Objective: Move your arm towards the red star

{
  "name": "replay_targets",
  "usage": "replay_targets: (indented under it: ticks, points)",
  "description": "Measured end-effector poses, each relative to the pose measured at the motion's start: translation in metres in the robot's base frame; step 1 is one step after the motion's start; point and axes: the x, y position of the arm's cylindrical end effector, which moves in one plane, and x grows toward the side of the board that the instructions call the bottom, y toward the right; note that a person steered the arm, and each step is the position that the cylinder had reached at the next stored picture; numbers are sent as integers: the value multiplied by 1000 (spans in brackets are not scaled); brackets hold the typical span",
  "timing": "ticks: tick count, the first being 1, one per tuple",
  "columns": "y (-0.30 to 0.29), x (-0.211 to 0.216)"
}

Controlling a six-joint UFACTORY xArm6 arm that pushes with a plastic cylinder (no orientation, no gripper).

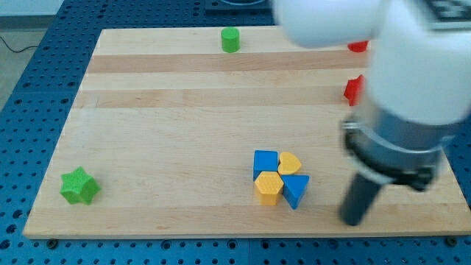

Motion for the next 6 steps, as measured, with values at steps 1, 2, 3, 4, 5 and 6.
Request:
replay_targets:
  ticks: [1, 2, 3, 4, 5, 6]
  points:
    - [110, -26]
    - [139, -56]
    - [139, -57]
    - [139, -59]
    - [139, -48]
    - [119, -3]
